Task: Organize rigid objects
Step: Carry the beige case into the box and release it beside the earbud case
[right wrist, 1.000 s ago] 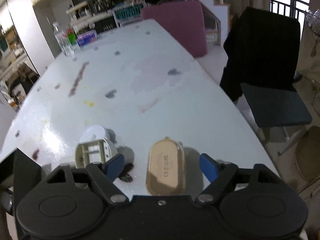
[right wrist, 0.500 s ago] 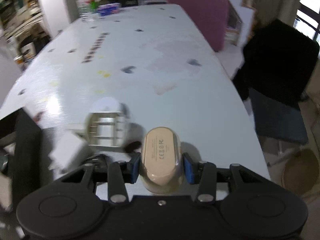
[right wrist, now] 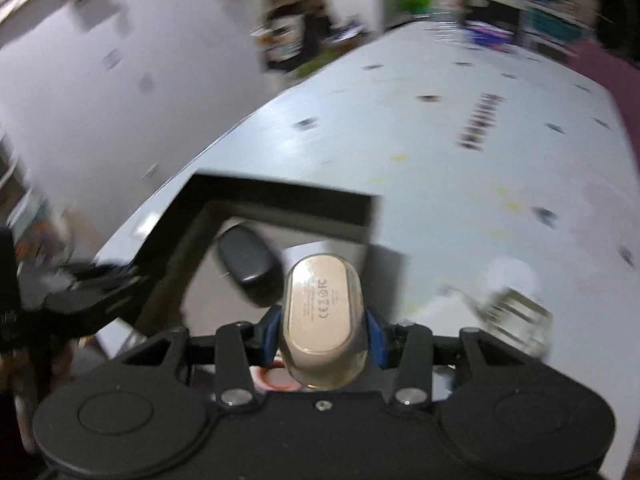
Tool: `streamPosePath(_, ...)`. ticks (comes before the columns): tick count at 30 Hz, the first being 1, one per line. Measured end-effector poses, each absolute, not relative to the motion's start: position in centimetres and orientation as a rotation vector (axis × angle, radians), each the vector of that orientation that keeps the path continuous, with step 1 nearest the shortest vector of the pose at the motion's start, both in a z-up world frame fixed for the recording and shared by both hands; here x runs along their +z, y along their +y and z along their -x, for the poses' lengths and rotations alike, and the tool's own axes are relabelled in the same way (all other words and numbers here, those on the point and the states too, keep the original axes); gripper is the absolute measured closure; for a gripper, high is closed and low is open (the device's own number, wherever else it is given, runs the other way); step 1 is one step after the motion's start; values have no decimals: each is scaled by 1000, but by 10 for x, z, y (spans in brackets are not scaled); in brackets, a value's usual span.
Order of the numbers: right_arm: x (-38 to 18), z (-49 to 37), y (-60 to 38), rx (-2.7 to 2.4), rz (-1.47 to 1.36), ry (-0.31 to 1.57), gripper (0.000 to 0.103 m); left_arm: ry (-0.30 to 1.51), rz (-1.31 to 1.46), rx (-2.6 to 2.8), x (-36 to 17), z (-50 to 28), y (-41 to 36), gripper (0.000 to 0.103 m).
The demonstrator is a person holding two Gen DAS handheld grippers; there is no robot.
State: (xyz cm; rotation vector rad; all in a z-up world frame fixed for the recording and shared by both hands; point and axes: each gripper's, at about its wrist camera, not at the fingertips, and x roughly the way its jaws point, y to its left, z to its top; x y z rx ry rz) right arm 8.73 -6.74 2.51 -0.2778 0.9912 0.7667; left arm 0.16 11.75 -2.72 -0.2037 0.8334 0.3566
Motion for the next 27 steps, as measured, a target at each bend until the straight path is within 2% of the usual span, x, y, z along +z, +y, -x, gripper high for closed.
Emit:
streamPosePath(10,-6,-70,-3,969,464,1023,59,833,204,357,-27,-2,117,99)
streamPosePath(17,-22,-70,19,1010,477,1032,58,833,205,357,-28,-2,117,99)
streamPosePath(22,-19,-70,17,1007,461,1032,49,836,209,356,-28,-2,118,99)
streamPosePath(27,-11,-70,9,984,448,1023,47,836,209,356,-28,-2,118,99)
